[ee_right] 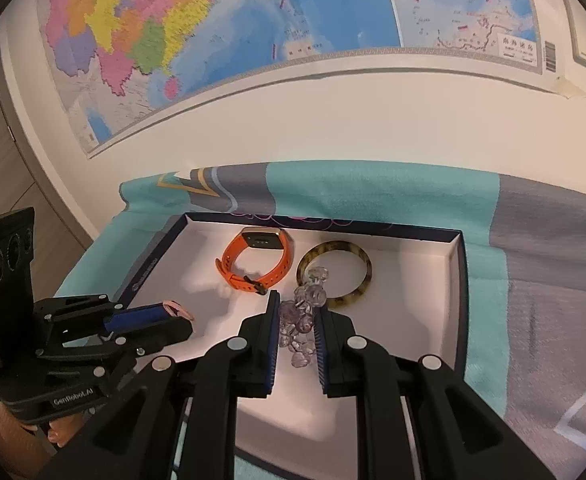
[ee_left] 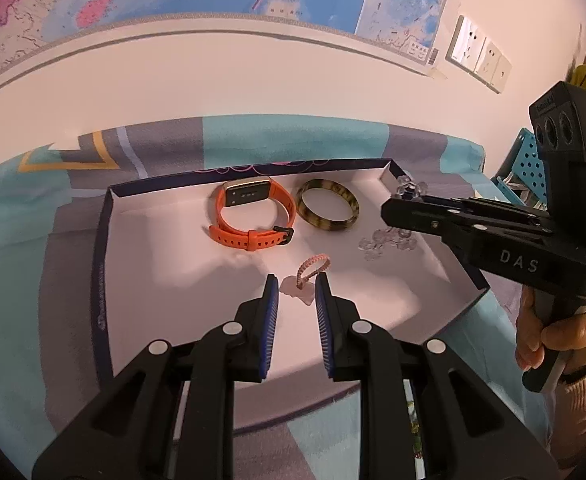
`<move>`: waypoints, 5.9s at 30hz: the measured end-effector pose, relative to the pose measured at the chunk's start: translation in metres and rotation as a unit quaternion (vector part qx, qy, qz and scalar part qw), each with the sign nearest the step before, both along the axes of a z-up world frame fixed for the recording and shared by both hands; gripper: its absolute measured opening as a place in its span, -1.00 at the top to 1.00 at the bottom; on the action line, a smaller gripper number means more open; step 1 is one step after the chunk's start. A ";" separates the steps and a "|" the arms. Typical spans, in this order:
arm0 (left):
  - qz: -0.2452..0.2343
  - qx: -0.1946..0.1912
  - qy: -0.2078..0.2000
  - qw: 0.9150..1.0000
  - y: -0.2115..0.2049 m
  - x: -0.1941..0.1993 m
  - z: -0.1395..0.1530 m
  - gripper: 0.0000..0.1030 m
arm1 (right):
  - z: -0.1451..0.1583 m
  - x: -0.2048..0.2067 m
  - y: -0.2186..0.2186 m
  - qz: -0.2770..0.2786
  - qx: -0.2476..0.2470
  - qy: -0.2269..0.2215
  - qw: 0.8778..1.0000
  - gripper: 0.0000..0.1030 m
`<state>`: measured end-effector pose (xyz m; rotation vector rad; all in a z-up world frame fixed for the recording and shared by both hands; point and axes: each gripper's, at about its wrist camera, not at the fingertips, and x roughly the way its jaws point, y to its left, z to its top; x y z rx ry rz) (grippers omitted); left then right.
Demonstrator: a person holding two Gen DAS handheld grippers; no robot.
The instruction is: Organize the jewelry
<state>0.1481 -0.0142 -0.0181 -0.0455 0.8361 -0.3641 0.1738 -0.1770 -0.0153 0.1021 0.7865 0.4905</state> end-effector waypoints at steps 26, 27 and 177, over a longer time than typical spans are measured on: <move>0.017 0.018 0.049 0.998 -0.012 0.043 -0.023 0.62 | -0.022 0.031 0.006 -0.025 -0.005 0.037 0.999 0.60; 0.018 0.018 0.049 0.998 -0.012 0.043 -0.024 0.62 | -0.022 0.031 0.005 -0.027 -0.005 0.037 0.999 0.60; -0.061 0.034 0.029 0.997 0.010 -0.149 -0.035 0.63 | -0.049 -0.149 -0.019 0.032 -0.028 0.042 0.998 0.01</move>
